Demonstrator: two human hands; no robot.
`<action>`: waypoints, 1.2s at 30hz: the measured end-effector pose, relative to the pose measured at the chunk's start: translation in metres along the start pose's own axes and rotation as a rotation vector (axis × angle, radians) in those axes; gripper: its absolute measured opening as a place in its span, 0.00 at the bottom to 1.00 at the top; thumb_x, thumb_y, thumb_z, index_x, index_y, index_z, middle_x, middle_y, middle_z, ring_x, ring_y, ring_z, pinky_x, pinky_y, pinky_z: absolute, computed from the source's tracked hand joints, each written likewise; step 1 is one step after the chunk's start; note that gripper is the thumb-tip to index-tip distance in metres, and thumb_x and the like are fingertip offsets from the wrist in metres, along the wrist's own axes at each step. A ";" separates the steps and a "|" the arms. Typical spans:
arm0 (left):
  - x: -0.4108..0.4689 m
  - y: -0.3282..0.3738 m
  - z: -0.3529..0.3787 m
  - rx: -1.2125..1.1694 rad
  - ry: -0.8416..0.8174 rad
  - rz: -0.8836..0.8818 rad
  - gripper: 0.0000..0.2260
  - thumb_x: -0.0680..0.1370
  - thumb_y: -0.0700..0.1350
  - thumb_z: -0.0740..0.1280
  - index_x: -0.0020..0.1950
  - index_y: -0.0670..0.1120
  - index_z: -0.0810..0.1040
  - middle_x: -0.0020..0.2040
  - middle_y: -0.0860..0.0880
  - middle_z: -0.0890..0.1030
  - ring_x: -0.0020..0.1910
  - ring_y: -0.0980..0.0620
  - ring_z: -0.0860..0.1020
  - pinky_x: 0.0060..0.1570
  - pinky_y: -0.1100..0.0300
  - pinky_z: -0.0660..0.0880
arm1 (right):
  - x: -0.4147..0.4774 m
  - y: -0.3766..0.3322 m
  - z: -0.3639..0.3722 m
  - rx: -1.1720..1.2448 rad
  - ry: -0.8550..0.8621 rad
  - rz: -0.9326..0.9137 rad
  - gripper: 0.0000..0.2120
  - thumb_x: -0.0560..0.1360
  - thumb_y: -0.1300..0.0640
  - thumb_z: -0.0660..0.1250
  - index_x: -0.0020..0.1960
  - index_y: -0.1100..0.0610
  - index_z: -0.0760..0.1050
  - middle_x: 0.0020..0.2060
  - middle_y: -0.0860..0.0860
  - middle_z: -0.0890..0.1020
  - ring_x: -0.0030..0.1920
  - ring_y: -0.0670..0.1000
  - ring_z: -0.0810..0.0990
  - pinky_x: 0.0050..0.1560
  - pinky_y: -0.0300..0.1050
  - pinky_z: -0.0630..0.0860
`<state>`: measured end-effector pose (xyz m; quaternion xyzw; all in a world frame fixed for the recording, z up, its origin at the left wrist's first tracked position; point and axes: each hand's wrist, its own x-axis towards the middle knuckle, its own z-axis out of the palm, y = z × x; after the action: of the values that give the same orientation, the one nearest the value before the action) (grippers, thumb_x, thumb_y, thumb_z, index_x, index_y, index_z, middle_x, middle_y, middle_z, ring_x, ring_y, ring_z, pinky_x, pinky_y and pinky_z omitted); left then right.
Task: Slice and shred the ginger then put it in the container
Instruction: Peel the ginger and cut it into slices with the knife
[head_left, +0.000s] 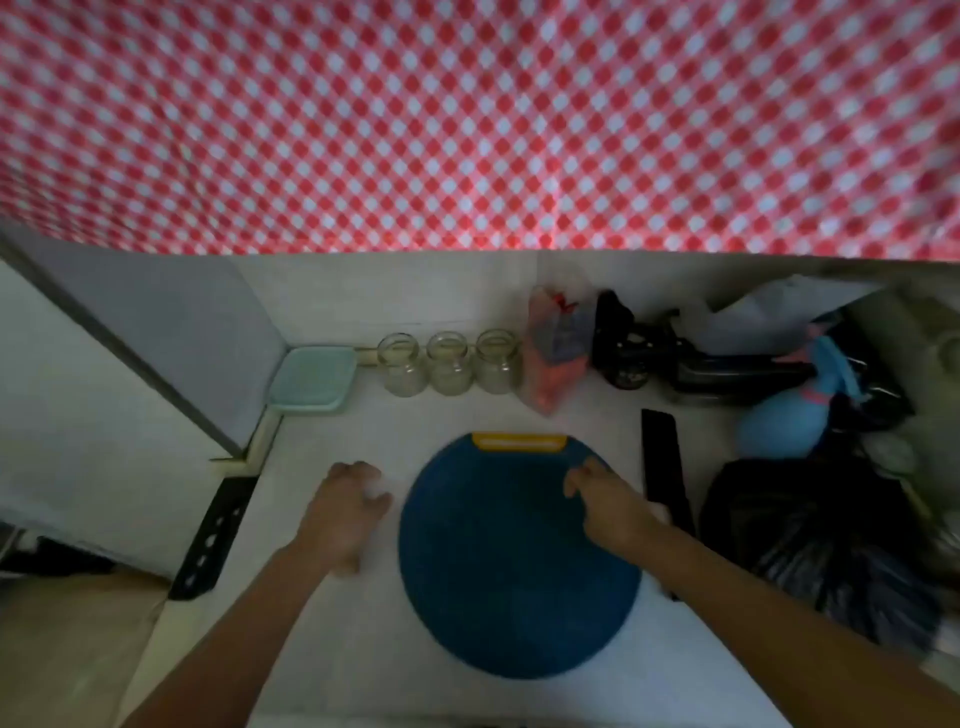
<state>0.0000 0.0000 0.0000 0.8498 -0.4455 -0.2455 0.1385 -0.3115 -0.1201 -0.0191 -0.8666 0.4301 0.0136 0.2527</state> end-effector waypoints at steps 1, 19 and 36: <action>0.005 -0.008 0.000 0.029 0.006 -0.051 0.14 0.75 0.50 0.69 0.58 0.48 0.73 0.56 0.46 0.71 0.51 0.48 0.72 0.49 0.59 0.71 | -0.002 0.003 0.004 -0.004 -0.029 0.017 0.19 0.71 0.73 0.61 0.60 0.60 0.72 0.53 0.52 0.68 0.50 0.50 0.70 0.43 0.36 0.62; 0.025 0.003 0.001 -0.152 -0.099 -0.158 0.40 0.72 0.42 0.73 0.76 0.45 0.53 0.61 0.40 0.76 0.54 0.43 0.77 0.50 0.55 0.73 | -0.014 0.011 0.030 0.084 0.087 0.239 0.13 0.76 0.66 0.60 0.59 0.60 0.74 0.59 0.55 0.72 0.57 0.55 0.74 0.52 0.39 0.68; 0.011 0.105 0.100 -0.433 -0.389 0.035 0.43 0.72 0.43 0.74 0.78 0.48 0.49 0.62 0.43 0.76 0.55 0.47 0.77 0.55 0.46 0.77 | -0.041 0.028 0.030 -0.125 0.197 0.781 0.31 0.81 0.60 0.55 0.78 0.65 0.43 0.72 0.62 0.62 0.71 0.59 0.64 0.66 0.49 0.67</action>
<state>-0.1212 -0.0697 -0.0392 0.7296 -0.4154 -0.4909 0.2326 -0.3523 -0.0905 -0.0467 -0.6488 0.7474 0.0517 0.1330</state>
